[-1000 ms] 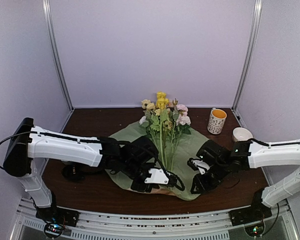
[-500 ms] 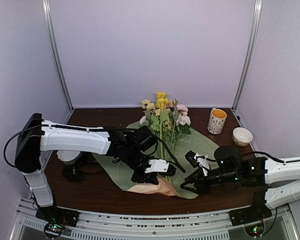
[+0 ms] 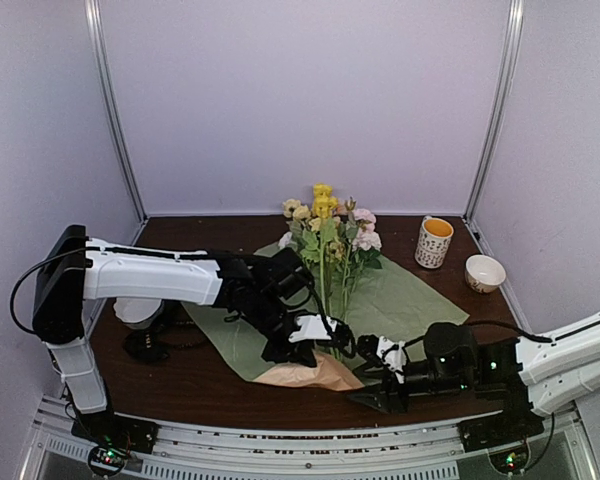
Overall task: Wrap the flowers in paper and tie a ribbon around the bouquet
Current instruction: Fold the flattened wrapping paper at the center of the board.
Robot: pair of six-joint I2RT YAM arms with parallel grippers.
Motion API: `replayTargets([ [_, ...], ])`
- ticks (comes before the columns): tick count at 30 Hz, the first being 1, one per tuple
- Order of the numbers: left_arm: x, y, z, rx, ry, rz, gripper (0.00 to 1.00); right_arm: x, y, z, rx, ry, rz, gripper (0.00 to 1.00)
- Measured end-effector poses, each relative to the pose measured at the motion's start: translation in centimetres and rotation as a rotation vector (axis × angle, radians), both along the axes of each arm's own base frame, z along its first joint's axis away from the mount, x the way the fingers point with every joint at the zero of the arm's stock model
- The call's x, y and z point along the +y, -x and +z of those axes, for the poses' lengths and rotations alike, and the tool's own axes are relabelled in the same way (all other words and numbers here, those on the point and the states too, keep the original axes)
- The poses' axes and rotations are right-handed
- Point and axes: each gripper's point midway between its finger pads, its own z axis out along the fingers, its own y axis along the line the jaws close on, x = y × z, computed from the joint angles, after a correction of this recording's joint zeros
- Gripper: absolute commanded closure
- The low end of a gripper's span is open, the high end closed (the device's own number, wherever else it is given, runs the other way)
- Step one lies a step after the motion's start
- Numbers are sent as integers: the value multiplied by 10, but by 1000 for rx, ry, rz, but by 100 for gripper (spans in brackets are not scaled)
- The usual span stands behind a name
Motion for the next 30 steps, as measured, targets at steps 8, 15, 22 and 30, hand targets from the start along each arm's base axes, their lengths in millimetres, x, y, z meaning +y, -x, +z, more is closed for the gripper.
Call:
replayTargets([
  [8,0,-1,0,5,3,3,100,-3,-10,-24,-36,82,-49,56],
  [15,1,-2,1,6,4,3,100,-9,-14,-27,-56,79,-75,75],
  [22,1,-3,1,13,7,5,90,-10,-15,-43,-54,139,-76,100],
  [30,17,6,-10,57,-40,32,50,-6,-19,-41,28,166,-88,100],
])
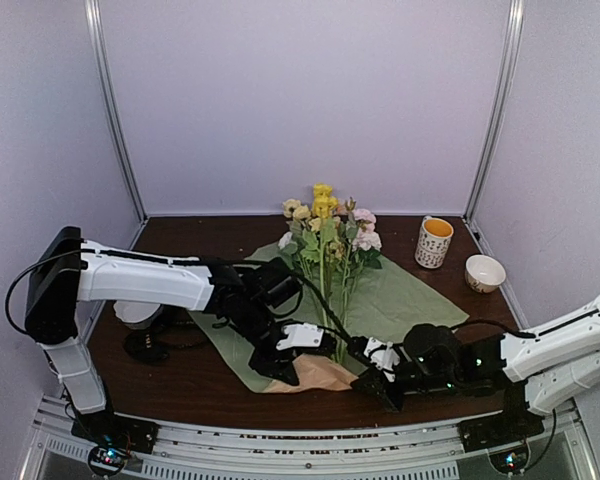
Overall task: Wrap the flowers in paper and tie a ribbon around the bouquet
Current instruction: Fold the flattened wrapping paper at the center of the board.
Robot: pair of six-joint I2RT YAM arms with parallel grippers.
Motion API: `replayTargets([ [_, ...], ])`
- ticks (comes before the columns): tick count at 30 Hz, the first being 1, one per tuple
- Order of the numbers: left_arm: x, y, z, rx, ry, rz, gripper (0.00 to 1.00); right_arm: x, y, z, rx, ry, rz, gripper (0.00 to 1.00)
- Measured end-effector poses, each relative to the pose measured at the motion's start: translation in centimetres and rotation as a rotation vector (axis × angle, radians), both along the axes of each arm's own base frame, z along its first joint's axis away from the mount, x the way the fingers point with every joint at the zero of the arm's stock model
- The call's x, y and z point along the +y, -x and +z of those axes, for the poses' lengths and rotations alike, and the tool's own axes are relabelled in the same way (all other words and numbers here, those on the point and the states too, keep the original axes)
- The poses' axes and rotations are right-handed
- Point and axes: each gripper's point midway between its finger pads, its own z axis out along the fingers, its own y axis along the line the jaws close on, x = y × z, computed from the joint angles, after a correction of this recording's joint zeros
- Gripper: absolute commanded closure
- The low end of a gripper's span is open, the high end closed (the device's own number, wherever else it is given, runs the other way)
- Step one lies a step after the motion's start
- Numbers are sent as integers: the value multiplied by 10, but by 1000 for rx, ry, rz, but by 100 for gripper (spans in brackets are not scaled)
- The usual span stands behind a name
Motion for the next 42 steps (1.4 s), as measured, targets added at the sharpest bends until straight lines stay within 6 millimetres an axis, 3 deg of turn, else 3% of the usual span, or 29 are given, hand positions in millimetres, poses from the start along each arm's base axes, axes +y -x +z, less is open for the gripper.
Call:
replayTargets([
  [5,41,14,-24,53,-100,68,50,0,6,-3,128,6,-6,100],
  [9,48,6,-23,26,-112,117,48,-1,7,-5,243,11,-22,100],
  [14,56,1,-22,-22,-106,152,47,-11,-12,-7,380,-24,-120,100],
  [20,74,-1,-38,-51,-159,192,52,-13,-32,-15,509,-14,-192,100],
  [22,76,-2,-39,-51,-165,202,59,-10,-35,-15,538,-3,-198,100],
  [25,76,-4,-39,-57,-166,213,81,-9,-35,-16,570,12,-201,100],
  [29,77,-4,-39,-58,-174,220,100,-11,-33,-17,599,23,-205,100],
  [35,77,0,-40,-27,-198,205,100,-17,-34,-18,634,40,-224,100],
  [42,75,-1,-49,-11,-239,188,100,-30,-46,-3,642,29,-238,100],
])
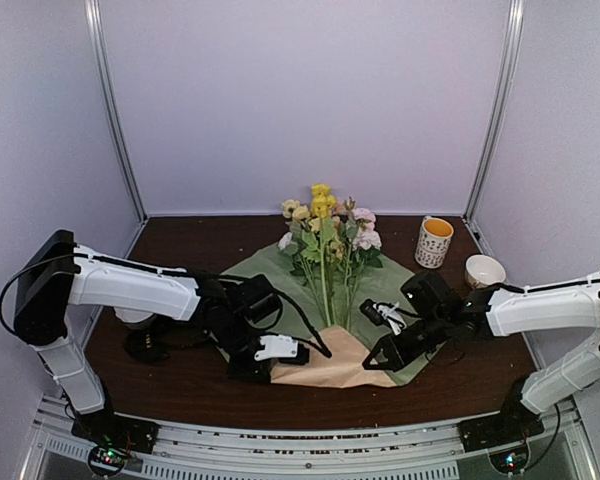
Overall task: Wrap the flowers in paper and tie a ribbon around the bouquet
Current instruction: Fold the flattened wrapping paper at the center of the board.
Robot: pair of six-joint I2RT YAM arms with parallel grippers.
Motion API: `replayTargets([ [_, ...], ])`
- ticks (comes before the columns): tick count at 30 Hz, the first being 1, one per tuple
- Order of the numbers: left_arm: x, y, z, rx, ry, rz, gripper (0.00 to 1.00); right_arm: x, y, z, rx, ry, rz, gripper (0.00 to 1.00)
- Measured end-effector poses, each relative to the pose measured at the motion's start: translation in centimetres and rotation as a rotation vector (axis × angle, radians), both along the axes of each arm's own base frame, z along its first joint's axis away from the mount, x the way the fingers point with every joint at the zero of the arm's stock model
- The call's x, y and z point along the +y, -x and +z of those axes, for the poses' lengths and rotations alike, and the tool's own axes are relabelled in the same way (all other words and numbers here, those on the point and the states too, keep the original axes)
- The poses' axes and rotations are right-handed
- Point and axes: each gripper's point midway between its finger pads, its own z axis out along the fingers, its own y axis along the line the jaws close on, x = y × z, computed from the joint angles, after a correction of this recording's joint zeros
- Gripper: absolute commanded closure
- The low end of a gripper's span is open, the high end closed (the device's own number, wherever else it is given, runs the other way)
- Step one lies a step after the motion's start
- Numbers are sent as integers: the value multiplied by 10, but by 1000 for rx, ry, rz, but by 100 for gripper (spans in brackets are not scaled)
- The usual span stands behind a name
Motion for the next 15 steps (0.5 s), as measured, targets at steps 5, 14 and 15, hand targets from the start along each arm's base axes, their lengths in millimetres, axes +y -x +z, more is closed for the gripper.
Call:
replayTargets([
  [5,0,0,-1,1,-7,-10,100,1,3,-1,25,-1,28,100],
  [14,2,-3,6,59,28,32,54,11,-5,-3,55,21,50,100],
  [15,0,-4,10,70,47,41,54,12,-6,-4,58,22,52,100],
])
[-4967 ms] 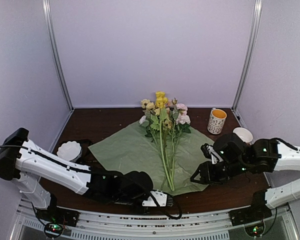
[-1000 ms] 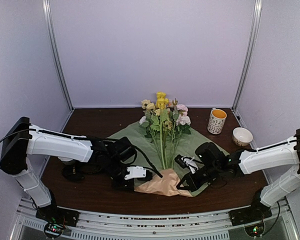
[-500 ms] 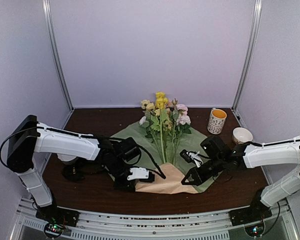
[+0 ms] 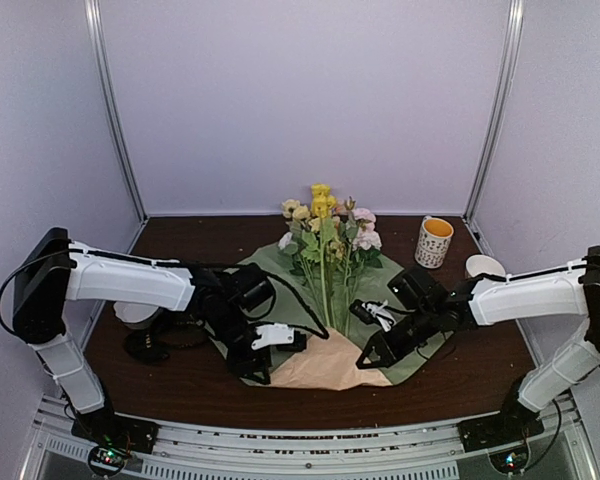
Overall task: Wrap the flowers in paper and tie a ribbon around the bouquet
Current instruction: Fold the flattened wrapping paper at the center of the board.
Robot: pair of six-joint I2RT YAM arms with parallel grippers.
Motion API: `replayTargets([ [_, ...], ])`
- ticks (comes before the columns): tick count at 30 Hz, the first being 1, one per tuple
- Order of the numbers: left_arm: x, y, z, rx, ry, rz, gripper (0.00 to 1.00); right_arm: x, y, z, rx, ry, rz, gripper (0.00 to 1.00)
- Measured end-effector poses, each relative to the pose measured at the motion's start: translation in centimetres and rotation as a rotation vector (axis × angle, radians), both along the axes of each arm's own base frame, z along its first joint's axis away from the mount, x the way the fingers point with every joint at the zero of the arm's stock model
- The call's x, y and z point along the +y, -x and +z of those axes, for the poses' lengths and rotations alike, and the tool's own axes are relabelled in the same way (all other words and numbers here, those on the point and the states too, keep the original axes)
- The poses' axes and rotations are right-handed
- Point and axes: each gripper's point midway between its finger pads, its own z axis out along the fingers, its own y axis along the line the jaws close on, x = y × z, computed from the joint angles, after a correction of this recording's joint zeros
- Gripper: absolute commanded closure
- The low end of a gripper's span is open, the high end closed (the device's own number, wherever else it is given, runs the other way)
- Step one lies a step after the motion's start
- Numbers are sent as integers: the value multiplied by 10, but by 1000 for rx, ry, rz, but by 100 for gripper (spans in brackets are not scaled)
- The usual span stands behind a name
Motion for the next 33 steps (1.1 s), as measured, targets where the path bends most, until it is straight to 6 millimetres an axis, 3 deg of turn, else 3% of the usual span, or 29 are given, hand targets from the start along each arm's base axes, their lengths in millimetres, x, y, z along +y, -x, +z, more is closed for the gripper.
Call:
replayTargets([
  [6,-36,-7,29,69,143,39,54,3,-3,-3,9,12,5,100],
  [10,-55,-9,30,127,181,34,60,3,-4,-3,12,16,4,100],
  [15,-57,-3,26,184,179,41,100,1,-5,-4,18,20,-5,99],
  [20,-59,-7,20,189,163,68,100,1,-6,-3,25,15,-20,76],
  [23,-58,-14,15,180,147,98,100,0,-4,-3,29,-1,-29,72],
  [28,-56,-22,11,156,131,126,100,-12,11,-22,86,25,-50,73],
  [33,-57,-29,7,134,118,138,100,-23,21,-32,120,43,-72,88],
])
